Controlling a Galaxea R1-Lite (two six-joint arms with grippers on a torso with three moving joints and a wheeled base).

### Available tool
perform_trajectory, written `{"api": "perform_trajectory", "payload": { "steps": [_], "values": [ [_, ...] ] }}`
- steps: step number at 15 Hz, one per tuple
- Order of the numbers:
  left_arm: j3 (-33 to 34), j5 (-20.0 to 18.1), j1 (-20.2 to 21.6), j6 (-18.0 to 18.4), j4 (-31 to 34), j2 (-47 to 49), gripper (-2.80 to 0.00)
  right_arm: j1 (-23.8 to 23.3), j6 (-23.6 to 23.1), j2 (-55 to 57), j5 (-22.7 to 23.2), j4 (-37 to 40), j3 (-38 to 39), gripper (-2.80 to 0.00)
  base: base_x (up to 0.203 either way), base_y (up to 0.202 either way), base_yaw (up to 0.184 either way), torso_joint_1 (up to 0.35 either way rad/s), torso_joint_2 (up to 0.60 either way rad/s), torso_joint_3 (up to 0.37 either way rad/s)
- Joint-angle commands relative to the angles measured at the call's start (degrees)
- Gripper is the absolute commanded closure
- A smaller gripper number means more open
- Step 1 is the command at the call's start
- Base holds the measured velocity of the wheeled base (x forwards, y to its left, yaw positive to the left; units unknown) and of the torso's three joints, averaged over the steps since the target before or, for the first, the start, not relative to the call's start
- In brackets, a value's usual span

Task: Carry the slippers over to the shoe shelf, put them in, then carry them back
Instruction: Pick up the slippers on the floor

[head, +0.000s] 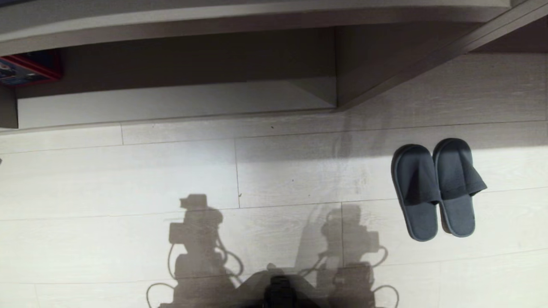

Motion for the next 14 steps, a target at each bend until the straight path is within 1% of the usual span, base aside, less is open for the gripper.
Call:
{"api": "perform_trajectory", "payload": {
  "steps": [1, 5, 8, 10, 12, 14],
  "values": [
    [0.0, 0.0, 0.0, -0.1, 0.0, 0.0, 0.00, 0.1, 0.0, 0.0, 0.0, 0.0, 0.0, 0.00, 0.000, 0.000, 0.000, 0.002, 0.00, -0.202],
    [0.0, 0.1, 0.0, -0.4, 0.0, 0.0, 0.00, 0.0, -0.2, 0.0, 0.0, 0.0, 0.1, 0.00, 0.000, 0.000, 0.000, 0.000, 0.00, -0.198],
    [0.0, 0.1, 0.0, -0.3, 0.0, 0.1, 0.00, 0.0, -1.8, 0.0, 0.2, 0.0, 0.1, 0.00, 0.000, 0.000, 0.000, 0.005, 0.00, -0.200],
    [0.0, 0.0, 0.0, -0.3, 0.0, 0.0, 0.00, 0.2, -2.4, 1.1, 0.1, 1.6, -3.6, 0.00, 0.000, 0.000, 0.000, 0.002, 0.00, -0.099],
    [0.0, 0.1, 0.0, -0.3, 0.0, 0.0, 0.00, 0.3, -1.4, 8.2, -0.1, 2.8, -10.0, 0.00, 0.000, 0.000, 0.000, 0.001, 0.00, -0.018],
    [0.0, 0.0, 0.0, -0.2, 0.0, 0.0, 0.00, 0.3, -1.7, 18.1, -1.3, 2.6, -14.0, 0.00, 0.000, 0.000, 0.000, 0.000, 0.00, 0.000]
  ]
}}
